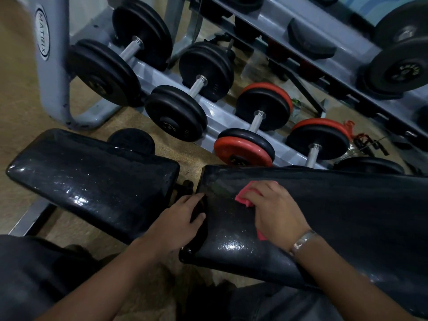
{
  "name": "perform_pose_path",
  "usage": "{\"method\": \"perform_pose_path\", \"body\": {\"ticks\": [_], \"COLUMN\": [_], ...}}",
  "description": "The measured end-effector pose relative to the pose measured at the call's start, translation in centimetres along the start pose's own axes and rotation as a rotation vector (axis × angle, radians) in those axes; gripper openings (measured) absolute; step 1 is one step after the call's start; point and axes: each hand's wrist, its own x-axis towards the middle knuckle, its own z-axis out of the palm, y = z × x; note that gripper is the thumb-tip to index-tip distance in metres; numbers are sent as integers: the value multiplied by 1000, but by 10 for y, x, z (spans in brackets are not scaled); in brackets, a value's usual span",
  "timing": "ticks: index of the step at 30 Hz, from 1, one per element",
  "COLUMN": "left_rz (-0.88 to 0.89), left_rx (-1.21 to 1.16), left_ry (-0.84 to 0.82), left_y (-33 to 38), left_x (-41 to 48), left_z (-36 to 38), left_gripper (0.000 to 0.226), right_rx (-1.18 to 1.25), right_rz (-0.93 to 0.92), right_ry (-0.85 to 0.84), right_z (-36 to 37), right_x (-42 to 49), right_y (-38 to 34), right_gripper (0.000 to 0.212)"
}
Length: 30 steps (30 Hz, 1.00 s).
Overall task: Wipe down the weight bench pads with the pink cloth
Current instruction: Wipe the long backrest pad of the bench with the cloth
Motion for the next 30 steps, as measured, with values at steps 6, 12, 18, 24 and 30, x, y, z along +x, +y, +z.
{"method": "perform_pose_path", "body": {"ticks": [6,12,18,24,30], "left_rz": [-60,-103,-121,-133,-132], "left_rx": [-14,-33,-75,-69,-91], "left_ry": [-3,-29,-64,-83,-123], "left_y": [-5,-6,-4,-2,-7], "left_x": [0,0,-5,-7,-9], "left_z": [-1,-3,-8,-9,-11], "left_gripper": [54,60,67,78,83], "right_rx": [-59,-5,-41,-130,-84], "right_rz": [-256,-54,-378,-166,-416], "right_ry": [-199,-87,-199,-301,-327], "right_z": [9,2,6,12,23], "right_x": [-32,-22,-50,-29,-47], "right_y": [-16,-15,-37,-39,-57], "right_gripper": [56,47,46,56,49]}}
